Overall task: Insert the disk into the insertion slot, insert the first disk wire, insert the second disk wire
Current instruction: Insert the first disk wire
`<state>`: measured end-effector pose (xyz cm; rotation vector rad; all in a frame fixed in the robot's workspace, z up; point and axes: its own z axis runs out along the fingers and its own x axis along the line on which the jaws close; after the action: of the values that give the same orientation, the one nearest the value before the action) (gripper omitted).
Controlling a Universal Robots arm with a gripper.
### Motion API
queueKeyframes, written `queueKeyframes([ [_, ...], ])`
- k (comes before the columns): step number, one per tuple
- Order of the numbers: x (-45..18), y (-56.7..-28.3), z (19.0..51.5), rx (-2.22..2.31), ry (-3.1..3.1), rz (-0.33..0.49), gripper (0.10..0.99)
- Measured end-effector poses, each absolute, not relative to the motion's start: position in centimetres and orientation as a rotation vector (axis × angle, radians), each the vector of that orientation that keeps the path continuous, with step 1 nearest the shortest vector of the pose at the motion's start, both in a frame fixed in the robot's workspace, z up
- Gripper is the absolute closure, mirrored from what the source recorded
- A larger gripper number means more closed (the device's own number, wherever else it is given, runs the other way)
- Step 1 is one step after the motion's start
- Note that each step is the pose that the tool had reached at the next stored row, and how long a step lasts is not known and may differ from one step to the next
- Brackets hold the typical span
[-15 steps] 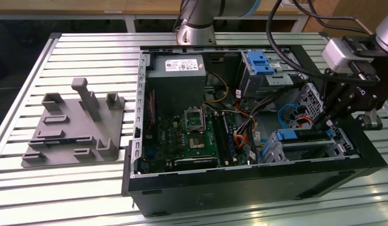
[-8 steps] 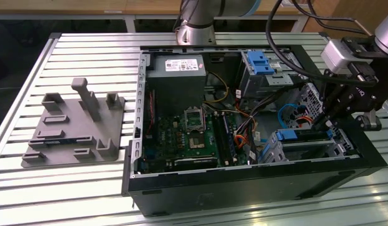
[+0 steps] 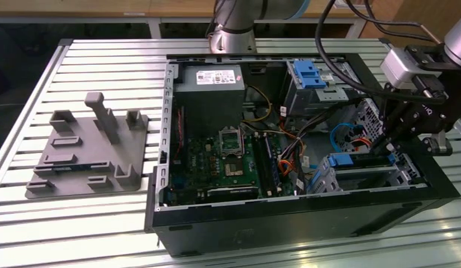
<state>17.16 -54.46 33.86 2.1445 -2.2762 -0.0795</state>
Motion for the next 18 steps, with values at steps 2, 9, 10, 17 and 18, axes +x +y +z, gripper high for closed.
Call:
queueKeyframes([
  [2, 17.16, -54.46, 33.82, 2.145, -2.276, -0.08, 0.922],
  [9, 17.16, -54.46, 33.66, 2.144, -2.276, -0.08, 0.922],
  [10, 17.16, -54.46, 33.64, 2.145, -2.276, -0.079, 0.922],
  [17, 17.16, -54.46, 33.47, 2.145, -2.276, -0.079, 0.922],
  [18, 17.17, -54.46, 33.45, 2.145, -2.276, -0.079, 0.922],
])
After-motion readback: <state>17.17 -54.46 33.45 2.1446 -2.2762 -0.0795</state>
